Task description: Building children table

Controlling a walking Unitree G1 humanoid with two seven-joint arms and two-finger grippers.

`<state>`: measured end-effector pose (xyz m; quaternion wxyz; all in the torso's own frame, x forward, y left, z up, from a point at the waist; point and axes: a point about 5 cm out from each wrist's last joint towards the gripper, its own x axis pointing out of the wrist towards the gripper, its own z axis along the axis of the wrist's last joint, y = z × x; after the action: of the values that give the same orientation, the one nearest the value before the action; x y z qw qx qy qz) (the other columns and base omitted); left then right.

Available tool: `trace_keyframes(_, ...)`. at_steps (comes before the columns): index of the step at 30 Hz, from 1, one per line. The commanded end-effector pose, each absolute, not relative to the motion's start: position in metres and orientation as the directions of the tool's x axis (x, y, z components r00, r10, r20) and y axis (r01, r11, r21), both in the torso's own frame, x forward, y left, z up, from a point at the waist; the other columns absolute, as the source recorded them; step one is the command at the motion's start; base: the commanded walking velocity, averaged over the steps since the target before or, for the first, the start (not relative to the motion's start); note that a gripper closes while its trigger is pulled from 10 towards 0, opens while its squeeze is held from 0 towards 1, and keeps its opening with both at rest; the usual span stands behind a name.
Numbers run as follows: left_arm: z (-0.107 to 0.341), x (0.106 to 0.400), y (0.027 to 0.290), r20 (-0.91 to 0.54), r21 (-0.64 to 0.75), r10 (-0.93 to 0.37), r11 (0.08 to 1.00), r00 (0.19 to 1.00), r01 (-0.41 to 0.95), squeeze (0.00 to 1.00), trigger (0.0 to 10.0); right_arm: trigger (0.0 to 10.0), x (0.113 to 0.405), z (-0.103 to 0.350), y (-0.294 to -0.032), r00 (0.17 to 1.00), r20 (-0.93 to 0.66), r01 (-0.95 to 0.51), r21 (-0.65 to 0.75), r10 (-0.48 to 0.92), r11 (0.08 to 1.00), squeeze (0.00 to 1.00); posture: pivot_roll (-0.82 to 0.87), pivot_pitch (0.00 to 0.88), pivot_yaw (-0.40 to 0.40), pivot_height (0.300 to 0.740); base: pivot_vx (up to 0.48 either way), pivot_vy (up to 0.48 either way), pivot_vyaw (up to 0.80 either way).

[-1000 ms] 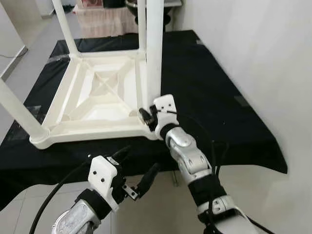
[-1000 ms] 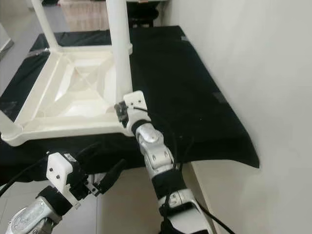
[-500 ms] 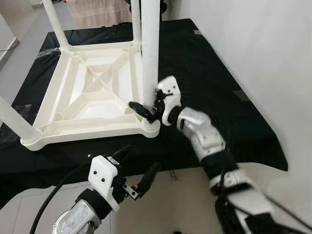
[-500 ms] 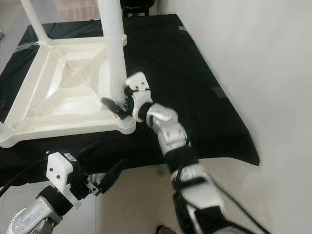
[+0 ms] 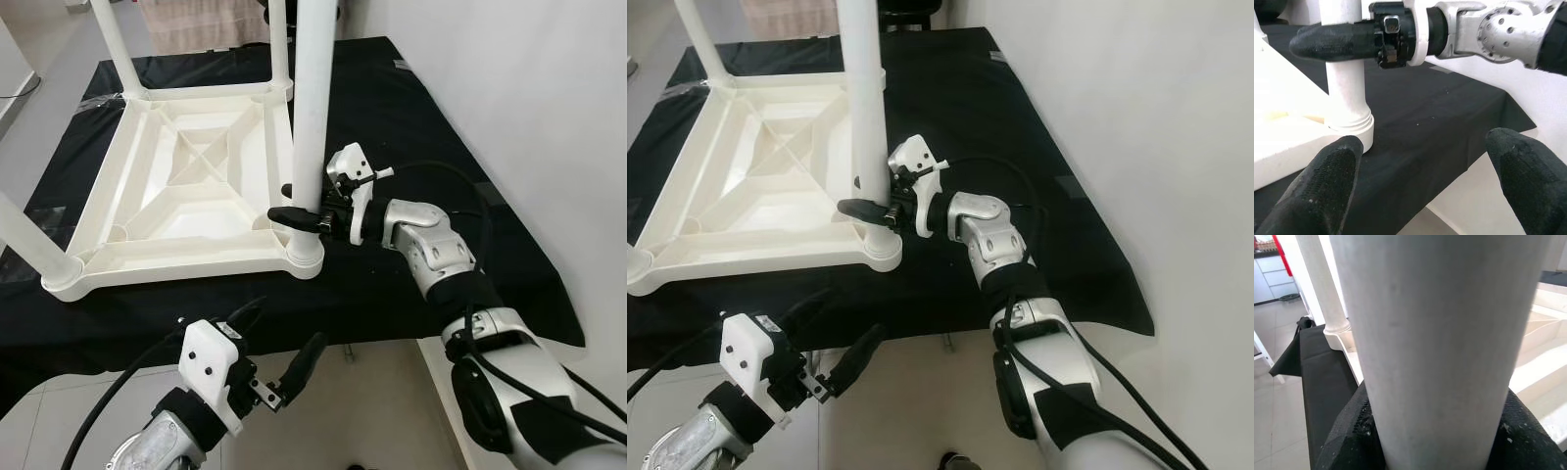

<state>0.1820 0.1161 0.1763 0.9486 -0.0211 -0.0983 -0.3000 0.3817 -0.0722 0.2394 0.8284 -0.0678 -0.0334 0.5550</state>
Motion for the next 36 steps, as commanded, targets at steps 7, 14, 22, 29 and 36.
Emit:
trace_keyframes(7, 0.175, 0.173, 0.116, 0.176, 0.015, -0.562, 0.823, 0.808, 0.568, 0.0, 10.0, 0.0, 0.382, 0.206, -0.079, 0.532, -0.076, -0.846, -0.098, 0.843, 0.525, 0.0, 0.08, 0.255, -0.044, 0.74, 0.0, 0.0, 0.0)
trace_keyframes(14, 0.177, 0.173, 0.118, 0.176, 0.016, -0.558, 0.825, 0.811, 0.565, 0.0, 10.0, 0.0, 0.331, 0.148, -0.073, 0.889, -0.19, -0.422, 0.014, 0.417, 0.907, 0.0, 0.08, 0.264, -0.032, 0.74, 0.0, 0.0, 0.0)
trace_keyframes(22, 0.174, 0.181, 0.119, 0.176, 0.026, -0.558, 0.826, 0.811, 0.562, 0.0, 10.0, 7.5, 0.33, 0.148, -0.05, 0.894, -0.165, -0.423, -0.001, 0.418, 0.906, 0.0, 0.07, 0.226, -0.015, 0.74, 0.0, 0.0, 0.0)
trace_keyframes(29, 0.171, 0.181, 0.123, 0.157, 0.036, -0.516, 0.855, 0.842, 0.518, 0.0, 10.0, 10.0, 0.356, 0.166, -0.059, 0.887, -0.108, -0.454, -0.031, 0.448, 0.891, 1.0, 0.09, 0.215, -0.013, 0.74, 0.0, 0.0, 0.0)
trace_keyframes(36, 0.169, 0.175, 0.13, 0.114, 0.062, -0.455, 0.89, 0.883, 0.451, 0.0, 10.0, 10.0, 0.373, 0.213, -0.085, 0.735, -0.022, -0.676, -0.116, 0.678, 0.728, 0.0, 0.09, 0.215, -0.014, 0.74, 0.0, 0.0, 0.0)
